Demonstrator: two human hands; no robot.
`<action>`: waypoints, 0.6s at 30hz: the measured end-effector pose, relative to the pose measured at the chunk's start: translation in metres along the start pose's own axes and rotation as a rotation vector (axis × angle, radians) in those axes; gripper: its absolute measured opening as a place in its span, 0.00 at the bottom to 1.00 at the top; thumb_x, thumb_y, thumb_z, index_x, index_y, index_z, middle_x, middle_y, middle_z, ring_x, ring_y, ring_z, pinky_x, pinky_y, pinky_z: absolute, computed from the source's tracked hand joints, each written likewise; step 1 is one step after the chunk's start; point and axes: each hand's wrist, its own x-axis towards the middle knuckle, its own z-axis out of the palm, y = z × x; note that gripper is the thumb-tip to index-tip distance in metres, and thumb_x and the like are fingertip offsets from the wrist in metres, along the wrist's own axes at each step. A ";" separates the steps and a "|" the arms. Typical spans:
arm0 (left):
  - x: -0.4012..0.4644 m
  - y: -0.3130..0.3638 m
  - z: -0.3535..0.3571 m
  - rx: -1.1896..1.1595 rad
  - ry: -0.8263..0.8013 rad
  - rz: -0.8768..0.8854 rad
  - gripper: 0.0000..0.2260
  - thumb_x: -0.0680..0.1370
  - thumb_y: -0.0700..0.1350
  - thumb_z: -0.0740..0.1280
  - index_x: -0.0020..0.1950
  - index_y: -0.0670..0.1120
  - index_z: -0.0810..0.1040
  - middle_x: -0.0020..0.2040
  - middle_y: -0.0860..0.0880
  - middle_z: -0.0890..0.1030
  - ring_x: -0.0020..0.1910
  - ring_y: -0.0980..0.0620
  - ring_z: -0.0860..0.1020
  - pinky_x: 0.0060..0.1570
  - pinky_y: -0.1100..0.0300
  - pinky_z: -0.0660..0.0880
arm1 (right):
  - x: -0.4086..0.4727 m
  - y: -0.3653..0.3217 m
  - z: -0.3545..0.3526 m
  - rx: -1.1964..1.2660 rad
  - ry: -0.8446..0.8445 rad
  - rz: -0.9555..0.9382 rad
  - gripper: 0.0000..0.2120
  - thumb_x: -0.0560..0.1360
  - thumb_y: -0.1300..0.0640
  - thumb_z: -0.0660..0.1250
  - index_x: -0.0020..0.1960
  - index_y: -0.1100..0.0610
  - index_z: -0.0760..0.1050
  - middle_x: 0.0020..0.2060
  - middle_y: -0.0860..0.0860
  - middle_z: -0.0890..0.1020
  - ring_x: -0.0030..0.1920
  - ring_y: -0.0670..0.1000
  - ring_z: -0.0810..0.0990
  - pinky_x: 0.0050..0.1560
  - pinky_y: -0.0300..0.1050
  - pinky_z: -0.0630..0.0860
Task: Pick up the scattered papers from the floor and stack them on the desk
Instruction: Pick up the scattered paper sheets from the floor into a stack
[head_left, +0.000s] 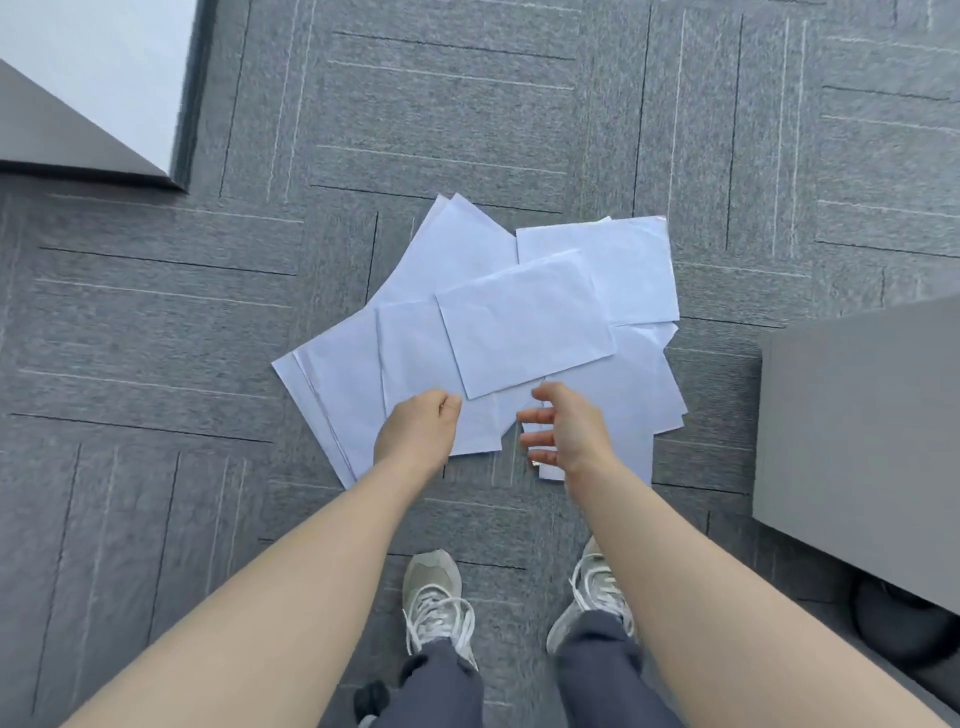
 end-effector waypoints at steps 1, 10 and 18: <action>0.013 -0.004 0.008 0.000 0.013 -0.006 0.19 0.80 0.55 0.53 0.46 0.44 0.76 0.46 0.46 0.82 0.45 0.42 0.80 0.48 0.46 0.78 | 0.017 0.004 0.002 -0.005 -0.005 0.005 0.09 0.76 0.54 0.61 0.53 0.56 0.75 0.45 0.56 0.82 0.32 0.54 0.75 0.36 0.45 0.71; 0.160 -0.040 0.109 0.034 0.093 0.044 0.15 0.81 0.52 0.57 0.64 0.49 0.76 0.64 0.50 0.76 0.59 0.46 0.76 0.55 0.52 0.73 | 0.188 0.054 0.003 -0.229 -0.103 -0.028 0.10 0.79 0.53 0.63 0.57 0.57 0.75 0.51 0.57 0.80 0.38 0.55 0.78 0.35 0.43 0.74; 0.233 -0.036 0.107 0.112 0.198 0.100 0.20 0.80 0.52 0.62 0.71 0.49 0.69 0.70 0.47 0.68 0.67 0.45 0.68 0.55 0.51 0.71 | 0.243 0.075 -0.005 -0.139 -0.086 0.095 0.12 0.79 0.55 0.64 0.60 0.59 0.74 0.56 0.58 0.81 0.42 0.56 0.83 0.41 0.49 0.81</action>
